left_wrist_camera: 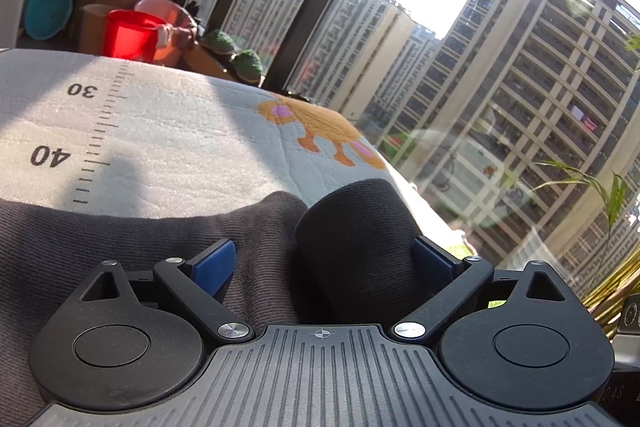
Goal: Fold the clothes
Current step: 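Keep rolling the pants roll forward with the right tool while the left tool steadies it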
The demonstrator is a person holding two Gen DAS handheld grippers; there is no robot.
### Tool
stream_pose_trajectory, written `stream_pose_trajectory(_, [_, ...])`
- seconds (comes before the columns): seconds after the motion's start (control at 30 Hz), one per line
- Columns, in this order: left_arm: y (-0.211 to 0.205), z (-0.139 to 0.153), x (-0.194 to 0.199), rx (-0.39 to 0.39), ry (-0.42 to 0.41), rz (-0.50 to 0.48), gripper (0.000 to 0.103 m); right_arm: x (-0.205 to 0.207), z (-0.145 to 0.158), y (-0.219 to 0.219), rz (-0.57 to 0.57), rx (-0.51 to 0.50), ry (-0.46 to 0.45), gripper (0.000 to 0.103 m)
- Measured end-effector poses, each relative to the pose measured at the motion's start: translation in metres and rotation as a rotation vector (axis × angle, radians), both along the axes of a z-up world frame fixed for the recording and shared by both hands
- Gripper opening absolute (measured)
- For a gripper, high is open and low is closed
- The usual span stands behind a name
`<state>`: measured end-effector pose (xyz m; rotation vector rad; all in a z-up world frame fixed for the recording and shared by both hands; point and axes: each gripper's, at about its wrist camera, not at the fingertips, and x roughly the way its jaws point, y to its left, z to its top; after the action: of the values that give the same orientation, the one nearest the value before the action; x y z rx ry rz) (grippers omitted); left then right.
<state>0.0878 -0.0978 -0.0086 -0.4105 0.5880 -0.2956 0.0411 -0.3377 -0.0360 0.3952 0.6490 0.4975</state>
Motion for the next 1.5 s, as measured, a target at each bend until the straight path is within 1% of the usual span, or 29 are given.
stream_pose_trajectory(1.0, [0.001,-0.003,0.003,-0.018,0.007,-0.005,0.099,0.003,-0.004,0.005,-0.007,0.027,-0.002,0.103])
stream_pose_trajectory(1.5, [0.002,-0.004,0.004,-0.021,0.007,-0.007,0.099,-0.001,0.0,0.01,-0.012,0.033,-0.001,0.103])
